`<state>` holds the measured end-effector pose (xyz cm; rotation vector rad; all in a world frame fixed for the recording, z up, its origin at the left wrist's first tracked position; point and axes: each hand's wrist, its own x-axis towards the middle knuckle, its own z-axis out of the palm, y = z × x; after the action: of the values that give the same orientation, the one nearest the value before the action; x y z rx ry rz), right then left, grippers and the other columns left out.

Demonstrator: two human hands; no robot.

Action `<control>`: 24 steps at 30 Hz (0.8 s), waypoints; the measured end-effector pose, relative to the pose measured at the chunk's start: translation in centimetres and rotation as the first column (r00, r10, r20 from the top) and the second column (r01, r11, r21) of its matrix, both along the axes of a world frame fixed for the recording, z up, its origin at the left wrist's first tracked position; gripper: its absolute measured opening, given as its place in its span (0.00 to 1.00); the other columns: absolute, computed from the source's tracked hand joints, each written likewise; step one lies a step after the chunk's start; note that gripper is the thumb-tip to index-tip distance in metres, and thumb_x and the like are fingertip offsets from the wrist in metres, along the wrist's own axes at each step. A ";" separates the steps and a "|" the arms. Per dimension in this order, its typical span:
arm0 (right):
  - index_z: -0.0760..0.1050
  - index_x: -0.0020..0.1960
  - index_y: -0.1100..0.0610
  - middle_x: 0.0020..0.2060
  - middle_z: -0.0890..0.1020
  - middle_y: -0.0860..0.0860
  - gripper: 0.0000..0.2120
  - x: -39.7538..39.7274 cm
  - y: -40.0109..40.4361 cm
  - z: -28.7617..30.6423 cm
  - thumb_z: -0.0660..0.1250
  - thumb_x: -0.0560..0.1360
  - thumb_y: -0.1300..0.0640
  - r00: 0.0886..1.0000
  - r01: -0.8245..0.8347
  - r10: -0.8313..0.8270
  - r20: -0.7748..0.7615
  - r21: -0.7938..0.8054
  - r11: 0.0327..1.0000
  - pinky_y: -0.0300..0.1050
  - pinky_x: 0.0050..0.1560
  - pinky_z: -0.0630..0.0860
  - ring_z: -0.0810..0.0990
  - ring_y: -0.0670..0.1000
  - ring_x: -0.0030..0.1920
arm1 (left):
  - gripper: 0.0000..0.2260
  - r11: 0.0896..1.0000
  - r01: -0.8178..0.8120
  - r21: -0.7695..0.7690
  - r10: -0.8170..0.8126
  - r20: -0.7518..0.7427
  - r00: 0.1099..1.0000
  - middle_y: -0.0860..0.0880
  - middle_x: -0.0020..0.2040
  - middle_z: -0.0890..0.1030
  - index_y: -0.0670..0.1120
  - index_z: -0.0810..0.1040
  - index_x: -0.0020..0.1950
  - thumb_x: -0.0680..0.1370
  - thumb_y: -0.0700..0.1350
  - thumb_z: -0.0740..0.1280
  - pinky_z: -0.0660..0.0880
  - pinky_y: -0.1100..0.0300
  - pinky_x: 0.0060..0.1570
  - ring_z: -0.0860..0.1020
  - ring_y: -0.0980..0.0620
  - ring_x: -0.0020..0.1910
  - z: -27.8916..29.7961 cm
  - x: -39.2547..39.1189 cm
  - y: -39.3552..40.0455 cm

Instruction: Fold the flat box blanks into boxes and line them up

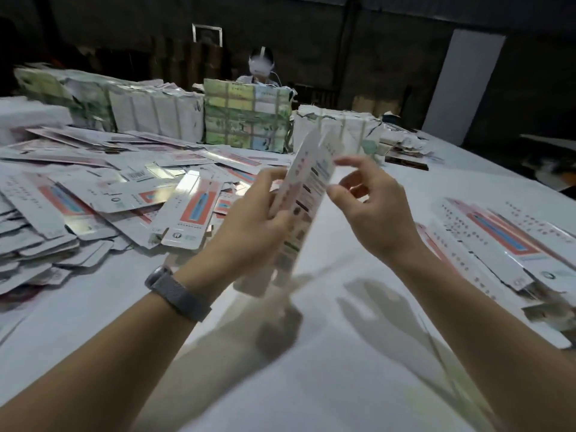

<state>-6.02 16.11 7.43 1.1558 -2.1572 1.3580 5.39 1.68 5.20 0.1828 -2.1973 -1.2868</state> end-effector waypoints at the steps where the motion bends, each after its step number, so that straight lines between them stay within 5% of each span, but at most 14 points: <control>1: 0.73 0.64 0.48 0.38 0.78 0.45 0.16 -0.2 0.0 0.2 0.69 0.77 0.54 0.998 -0.019 0.021 0.059 -0.038 0.999 0.36 0.39 0.76 0.79 0.46 0.40 | 0.18 0.977 0.094 0.192 -0.097 0.008 0.995 0.52 0.48 0.86 0.56 0.70 0.62 0.79 0.34 0.62 0.82 0.54 0.41 0.85 0.51 0.46 0.1 0.1 0.5; 5: 0.67 0.68 0.42 0.38 0.74 0.48 0.22 -0.2 -0.1 0.3 0.69 0.77 0.53 0.966 -0.071 0.103 0.238 -0.139 0.988 0.47 0.41 0.79 0.80 0.55 0.43 | 0.20 0.843 0.240 0.482 -0.295 0.040 0.955 0.51 0.45 0.87 0.55 0.67 0.60 0.78 0.31 0.61 0.81 0.59 0.32 0.86 0.52 0.42 -0.3 0.0 1.2; 8: 0.71 0.63 0.45 0.32 0.71 0.44 0.21 0.0 -0.1 0.3 0.69 0.73 0.60 0.911 -0.120 0.244 0.331 -0.355 0.927 0.41 0.34 0.73 0.74 0.52 0.34 | 0.21 0.799 0.240 0.551 -0.274 -0.021 0.961 0.50 0.46 0.87 0.56 0.65 0.63 0.79 0.33 0.62 0.79 0.60 0.32 0.85 0.53 0.38 -0.5 -0.4 1.4; 11: 0.73 0.54 0.52 0.30 0.71 0.47 0.16 0.3 0.1 0.6 0.65 0.69 0.66 0.795 -0.214 0.472 0.380 -0.552 0.806 0.41 0.29 0.69 0.70 0.48 0.31 | 0.20 0.820 0.255 0.512 -0.266 -0.054 0.962 0.63 0.42 0.85 0.60 0.66 0.64 0.76 0.53 0.71 0.76 0.67 0.30 0.82 0.60 0.34 -1.1 -0.2 1.8; 13: 0.74 0.52 0.53 0.31 0.74 0.50 0.14 0.6 -0.1 0.5 0.64 0.69 0.67 0.717 -0.304 0.582 0.384 -0.579 0.757 0.43 0.34 0.74 0.74 0.50 0.34 | 0.29 0.842 0.298 0.449 -0.341 0.014 0.940 0.67 0.37 0.80 0.63 0.68 0.65 0.67 0.68 0.72 0.72 0.70 0.28 0.78 0.63 0.31 -0.9 -0.7 2.1; 16: 0.75 0.51 0.52 0.34 0.75 0.52 0.12 0.8 -0.4 0.1 0.68 0.71 0.65 0.796 -0.338 0.500 0.340 -0.435 0.834 0.41 0.37 0.74 0.75 0.51 0.37 | 0.36 0.808 0.374 0.455 -0.439 0.043 0.897 0.53 0.49 0.79 0.53 0.70 0.66 0.58 0.61 0.70 0.76 0.58 0.36 0.79 0.52 0.45 -0.7 -2.1 1.8; 20: 0.78 0.59 0.49 0.33 0.73 0.50 0.14 0.6 -0.2 0.0 0.72 0.75 0.61 0.978 -0.175 0.188 0.088 -0.131 0.976 0.31 0.28 0.72 0.72 0.40 0.32 | 0.25 0.657 0.464 0.595 -0.579 0.004 0.815 0.45 0.48 0.85 0.44 0.71 0.67 0.70 0.48 0.64 0.82 0.52 0.41 0.85 0.43 0.42 -1.2 -1.8 0.4; 24: 0.78 0.66 0.53 0.28 0.75 0.42 0.19 0.7 -0.3 -0.1 0.70 0.75 0.57 0.979 -0.179 0.187 0.079 -0.098 0.979 0.31 0.31 0.72 0.73 0.39 0.30 | 0.12 0.733 0.443 0.517 -0.541 0.048 0.840 0.49 0.47 0.87 0.51 0.75 0.60 0.78 0.49 0.60 0.82 0.57 0.40 0.86 0.42 0.45 -2.7 -1.5 0.5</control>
<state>-5.34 15.85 7.34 1.3095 -2.0660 1.5947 3.88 2.18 2.51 -0.1082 -2.1049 -2.2138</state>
